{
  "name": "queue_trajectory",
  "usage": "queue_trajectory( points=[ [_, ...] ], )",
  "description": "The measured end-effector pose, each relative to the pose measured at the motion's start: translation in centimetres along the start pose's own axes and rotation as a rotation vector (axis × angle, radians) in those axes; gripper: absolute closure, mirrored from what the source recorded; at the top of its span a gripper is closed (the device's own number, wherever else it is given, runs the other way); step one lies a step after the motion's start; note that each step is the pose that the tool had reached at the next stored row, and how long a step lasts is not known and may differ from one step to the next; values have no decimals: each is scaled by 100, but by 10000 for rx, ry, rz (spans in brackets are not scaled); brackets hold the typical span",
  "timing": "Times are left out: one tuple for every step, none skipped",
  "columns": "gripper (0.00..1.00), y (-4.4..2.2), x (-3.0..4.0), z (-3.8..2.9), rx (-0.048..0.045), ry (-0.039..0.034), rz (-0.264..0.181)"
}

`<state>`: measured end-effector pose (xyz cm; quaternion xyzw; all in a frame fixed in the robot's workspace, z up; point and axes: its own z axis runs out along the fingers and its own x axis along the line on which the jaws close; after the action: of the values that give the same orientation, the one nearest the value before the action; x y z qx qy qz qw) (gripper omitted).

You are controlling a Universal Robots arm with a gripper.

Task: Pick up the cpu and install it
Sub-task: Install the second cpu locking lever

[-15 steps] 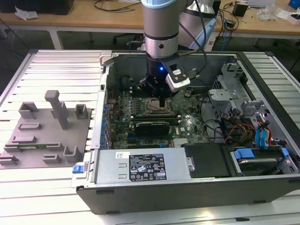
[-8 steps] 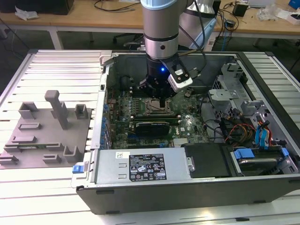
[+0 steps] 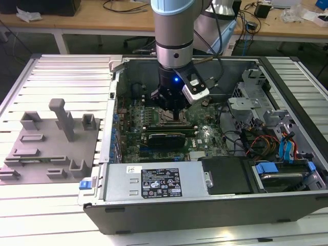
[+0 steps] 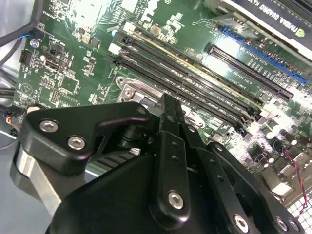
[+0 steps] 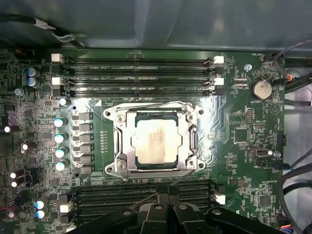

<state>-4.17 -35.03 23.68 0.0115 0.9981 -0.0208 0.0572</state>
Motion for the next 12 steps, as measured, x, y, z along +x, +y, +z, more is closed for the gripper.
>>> queue_trajectory(
  points=[
    [89, -12, 10, 1, -1, 0, 0],
    [89, -16, 18, 2, -2, -1, -1],
    [89, -16, 29, 3, -1, -1, -1],
    [89, -16, 38, 4, 0, 0, -2],
    [89, -17, 48, 8, 0, 0, -2],
    [89, -17, 74, 11, -5, -3, -10],
    [89, -18, 94, 11, -8, -4, -16],
    [89, -19, 122, 12, -17, -6, -22],
    [89, -20, 144, 19, -22, -7, -25],
    [89, -20, 151, 32, -20, -5, -27],
    [89, -19, 156, 44, -21, -6, -27],
    [89, -19, 168, 61, -22, -6, -27]
  ],
)
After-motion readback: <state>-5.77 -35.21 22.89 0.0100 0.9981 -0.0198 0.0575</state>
